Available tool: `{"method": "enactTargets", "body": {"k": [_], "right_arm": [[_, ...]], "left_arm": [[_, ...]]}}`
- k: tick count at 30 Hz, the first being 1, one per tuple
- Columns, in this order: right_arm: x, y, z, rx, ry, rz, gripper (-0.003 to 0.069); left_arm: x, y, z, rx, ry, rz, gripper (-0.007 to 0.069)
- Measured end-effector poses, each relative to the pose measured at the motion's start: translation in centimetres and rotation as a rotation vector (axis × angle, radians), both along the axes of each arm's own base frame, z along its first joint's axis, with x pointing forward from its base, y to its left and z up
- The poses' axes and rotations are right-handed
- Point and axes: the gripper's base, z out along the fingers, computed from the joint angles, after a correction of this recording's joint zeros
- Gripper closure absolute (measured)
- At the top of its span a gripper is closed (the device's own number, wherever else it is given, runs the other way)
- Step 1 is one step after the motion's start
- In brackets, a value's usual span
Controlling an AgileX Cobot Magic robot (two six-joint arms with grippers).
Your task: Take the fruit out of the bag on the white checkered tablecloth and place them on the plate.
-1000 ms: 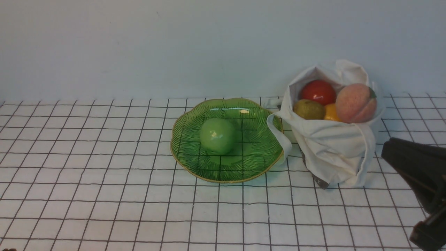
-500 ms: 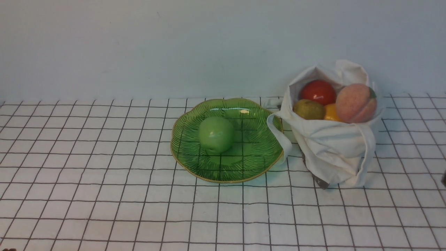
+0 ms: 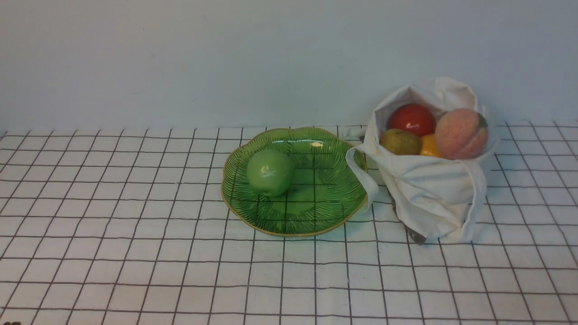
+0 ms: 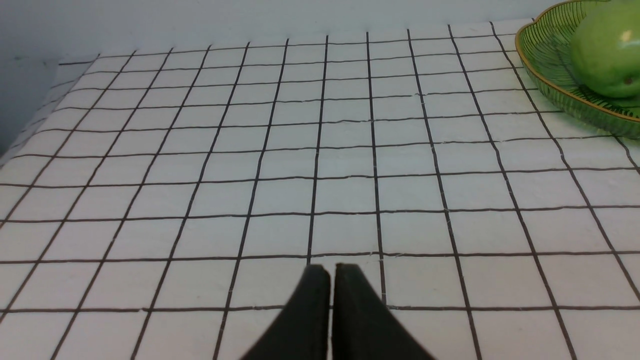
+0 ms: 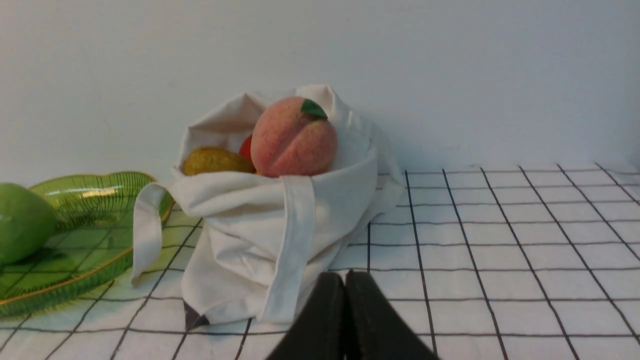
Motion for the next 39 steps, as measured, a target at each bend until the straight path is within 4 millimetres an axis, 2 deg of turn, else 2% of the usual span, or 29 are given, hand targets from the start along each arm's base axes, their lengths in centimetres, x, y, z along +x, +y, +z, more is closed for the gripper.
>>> {"method": "enactTargets", "body": {"k": [7, 12, 39], "right_arm": [[-0.12, 0.02, -0.89, 0.002, 0.101, 0.009, 0.0673], [-0.14, 0.25, -0.93, -0.002, 0.107, 0.051, 0.0673], [-0.14, 0.27, -0.93, -0.003, 0.107, 0.056, 0.0673]], "left_arm": [[0.00, 0.00, 0.00, 0.000, 0.000, 0.000, 0.0632], [0.00, 0.00, 0.00, 0.000, 0.000, 0.000, 0.0632], [0.00, 0.00, 0.00, 0.000, 0.000, 0.000, 0.0632]]}}
